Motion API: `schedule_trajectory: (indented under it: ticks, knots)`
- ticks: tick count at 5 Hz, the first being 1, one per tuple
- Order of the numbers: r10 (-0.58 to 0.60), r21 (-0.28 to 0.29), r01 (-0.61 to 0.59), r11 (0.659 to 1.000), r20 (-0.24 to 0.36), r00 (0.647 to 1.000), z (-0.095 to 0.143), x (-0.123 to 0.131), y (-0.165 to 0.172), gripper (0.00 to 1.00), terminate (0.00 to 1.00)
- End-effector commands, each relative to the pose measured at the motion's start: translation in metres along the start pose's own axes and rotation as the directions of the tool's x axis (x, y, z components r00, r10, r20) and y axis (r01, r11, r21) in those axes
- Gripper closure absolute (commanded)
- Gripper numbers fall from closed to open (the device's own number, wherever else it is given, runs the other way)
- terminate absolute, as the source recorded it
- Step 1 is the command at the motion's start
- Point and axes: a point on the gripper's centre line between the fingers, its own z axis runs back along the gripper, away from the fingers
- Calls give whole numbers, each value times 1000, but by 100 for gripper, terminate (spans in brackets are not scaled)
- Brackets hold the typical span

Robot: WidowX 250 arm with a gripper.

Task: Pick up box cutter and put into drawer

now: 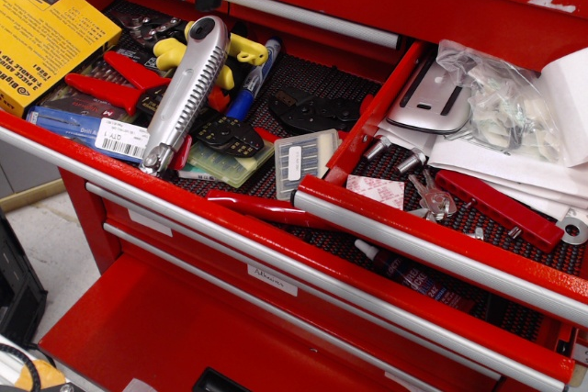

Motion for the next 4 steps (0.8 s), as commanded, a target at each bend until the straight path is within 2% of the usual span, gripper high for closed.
schedule_trajectory:
  ticks: [1,2,3,4]
  knots:
    - [0,0,0,1000,0,1000,0,0,0,0,0]
    - [-24,-1,24,1000,92,995,-29,27,11,0,0]
    - [-45,-65,53,996,132,990,-61,47,16,0,0]
    - [-51,-120,70,990,151,987,-84,60,17,0,0]
